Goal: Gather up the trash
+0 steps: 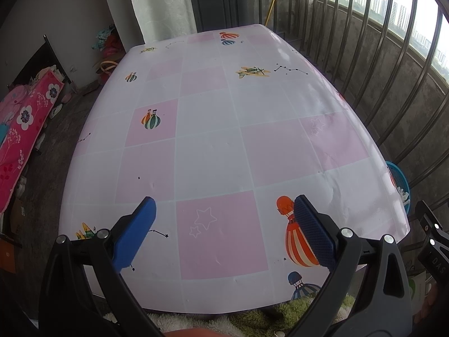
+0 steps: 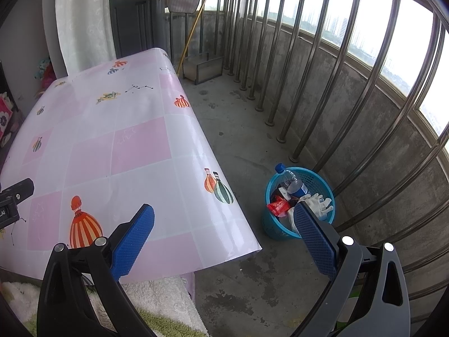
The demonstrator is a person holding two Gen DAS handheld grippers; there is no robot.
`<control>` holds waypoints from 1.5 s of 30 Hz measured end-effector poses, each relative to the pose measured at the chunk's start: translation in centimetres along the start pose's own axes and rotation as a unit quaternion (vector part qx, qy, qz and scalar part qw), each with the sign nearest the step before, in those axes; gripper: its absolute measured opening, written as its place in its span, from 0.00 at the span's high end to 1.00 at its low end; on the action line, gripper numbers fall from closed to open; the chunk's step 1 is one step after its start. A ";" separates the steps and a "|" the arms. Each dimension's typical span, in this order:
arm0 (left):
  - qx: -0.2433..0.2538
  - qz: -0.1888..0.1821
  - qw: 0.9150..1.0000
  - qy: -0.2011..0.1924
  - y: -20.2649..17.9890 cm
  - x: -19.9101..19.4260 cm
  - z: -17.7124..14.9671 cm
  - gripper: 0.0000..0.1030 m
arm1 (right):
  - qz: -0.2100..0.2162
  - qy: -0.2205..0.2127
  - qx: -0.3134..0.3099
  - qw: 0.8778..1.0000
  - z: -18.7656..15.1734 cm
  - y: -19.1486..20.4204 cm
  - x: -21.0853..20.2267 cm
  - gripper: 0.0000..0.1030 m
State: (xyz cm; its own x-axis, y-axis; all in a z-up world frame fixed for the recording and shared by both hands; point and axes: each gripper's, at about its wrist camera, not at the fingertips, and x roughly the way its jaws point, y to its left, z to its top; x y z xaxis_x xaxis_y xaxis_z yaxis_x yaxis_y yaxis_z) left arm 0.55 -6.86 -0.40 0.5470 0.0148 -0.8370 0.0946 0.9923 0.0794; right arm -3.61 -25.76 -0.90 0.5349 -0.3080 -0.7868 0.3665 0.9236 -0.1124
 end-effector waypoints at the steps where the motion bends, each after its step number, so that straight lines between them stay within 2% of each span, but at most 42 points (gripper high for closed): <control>1: 0.000 0.000 1.000 0.000 0.0 0.0 0.0 0.08 | 0.000 0.000 0.000 1.000 0.0 0.0 0.0 0.06; 45: 0.004 0.000 1.000 0.001 -0.3 -0.3 0.3 0.08 | 0.001 -0.004 0.000 1.000 0.1 0.3 -0.3 0.06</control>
State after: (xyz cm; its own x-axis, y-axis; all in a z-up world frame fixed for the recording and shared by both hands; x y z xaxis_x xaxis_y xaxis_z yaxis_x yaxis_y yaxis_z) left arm 0.63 -7.18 -0.03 0.5453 0.0153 -0.8381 0.1003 0.9915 0.0833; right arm -3.59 -25.40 -0.69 0.5411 -0.3079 -0.7826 0.3654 0.9242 -0.1110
